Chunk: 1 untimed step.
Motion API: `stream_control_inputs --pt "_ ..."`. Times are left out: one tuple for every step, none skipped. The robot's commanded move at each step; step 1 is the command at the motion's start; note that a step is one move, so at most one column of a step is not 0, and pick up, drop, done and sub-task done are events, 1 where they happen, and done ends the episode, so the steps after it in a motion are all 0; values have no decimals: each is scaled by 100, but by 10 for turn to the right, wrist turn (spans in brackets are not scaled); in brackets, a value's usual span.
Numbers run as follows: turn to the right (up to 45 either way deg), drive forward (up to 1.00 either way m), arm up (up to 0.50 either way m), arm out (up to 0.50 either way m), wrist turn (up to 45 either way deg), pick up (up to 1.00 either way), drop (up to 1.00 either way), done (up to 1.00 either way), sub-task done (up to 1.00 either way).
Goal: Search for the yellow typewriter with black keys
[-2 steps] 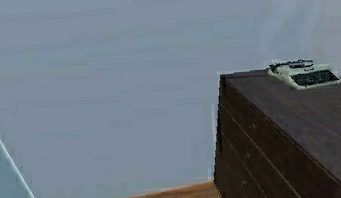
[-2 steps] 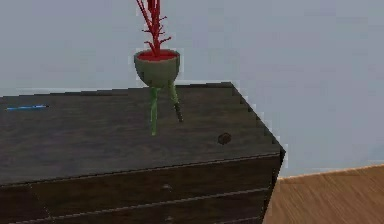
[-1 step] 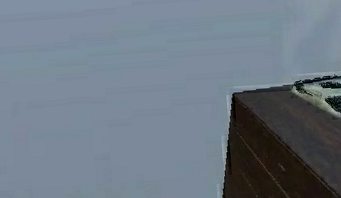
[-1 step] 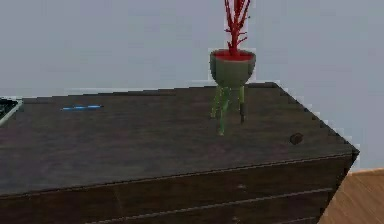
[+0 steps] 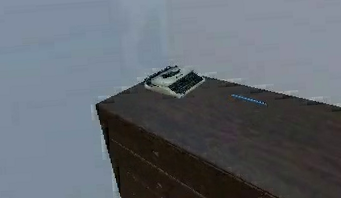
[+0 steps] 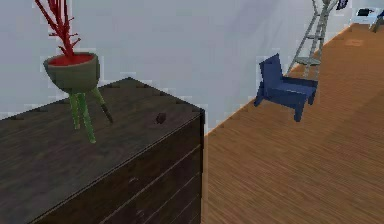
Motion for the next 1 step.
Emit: stream_control_inputs --pt "0 0 0 0 0 0 0 100 0"
